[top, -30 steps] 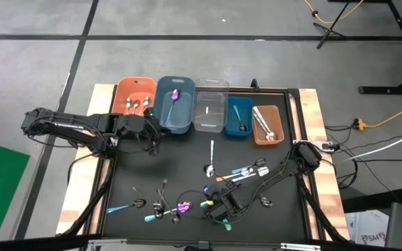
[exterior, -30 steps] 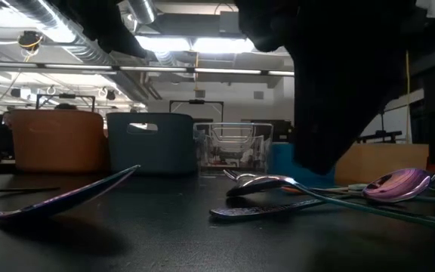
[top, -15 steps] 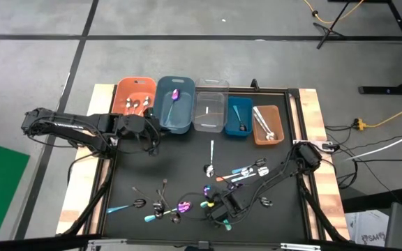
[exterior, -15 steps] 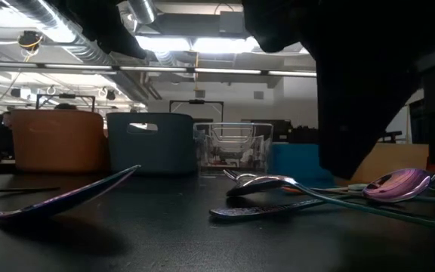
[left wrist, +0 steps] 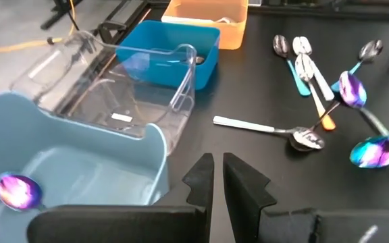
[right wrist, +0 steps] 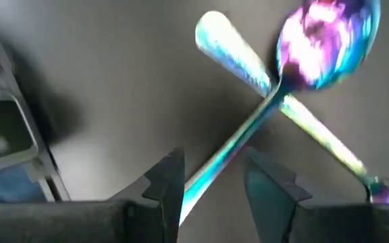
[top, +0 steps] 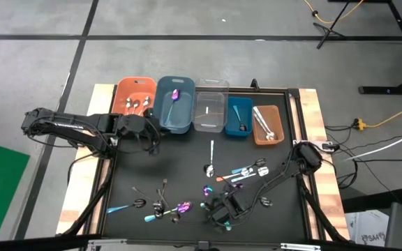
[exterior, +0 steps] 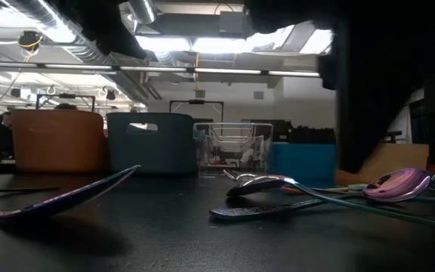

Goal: Sort silverware by color (type)
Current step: Put the purple spoon into the left blue bin

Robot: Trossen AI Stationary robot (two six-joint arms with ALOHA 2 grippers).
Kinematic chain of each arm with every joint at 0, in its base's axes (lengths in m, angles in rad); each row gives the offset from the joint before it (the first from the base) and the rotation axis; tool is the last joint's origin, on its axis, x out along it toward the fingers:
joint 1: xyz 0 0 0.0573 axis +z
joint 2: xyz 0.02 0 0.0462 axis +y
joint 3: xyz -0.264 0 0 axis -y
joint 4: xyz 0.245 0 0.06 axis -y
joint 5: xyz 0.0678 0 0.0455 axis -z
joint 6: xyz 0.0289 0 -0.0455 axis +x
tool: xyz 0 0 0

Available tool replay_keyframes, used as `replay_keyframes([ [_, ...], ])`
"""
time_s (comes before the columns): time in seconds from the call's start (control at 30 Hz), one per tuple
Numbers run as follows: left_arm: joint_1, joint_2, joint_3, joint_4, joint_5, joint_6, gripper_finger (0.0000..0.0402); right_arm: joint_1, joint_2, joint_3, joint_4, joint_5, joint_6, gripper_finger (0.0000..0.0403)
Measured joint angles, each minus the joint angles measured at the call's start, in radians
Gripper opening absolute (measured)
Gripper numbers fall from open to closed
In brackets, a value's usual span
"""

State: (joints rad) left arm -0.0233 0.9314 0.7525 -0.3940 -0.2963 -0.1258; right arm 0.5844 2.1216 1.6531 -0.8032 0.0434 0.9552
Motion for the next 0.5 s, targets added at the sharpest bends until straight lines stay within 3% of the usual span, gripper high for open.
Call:
replay_keyframes([
  [0.27, 0.0, 0.0, 0.0, 0.001, 0.001, -0.101, 0.0028, 0.026, 0.003, 0.0, -0.187, -0.059, -0.021, 0.014],
  [0.5, 0.0, 0.0, 0.0, 0.002, 0.0, -0.102, 0.0028, 0.019, 0.003, 0.0, -0.186, -0.061, -0.021, 0.014],
])
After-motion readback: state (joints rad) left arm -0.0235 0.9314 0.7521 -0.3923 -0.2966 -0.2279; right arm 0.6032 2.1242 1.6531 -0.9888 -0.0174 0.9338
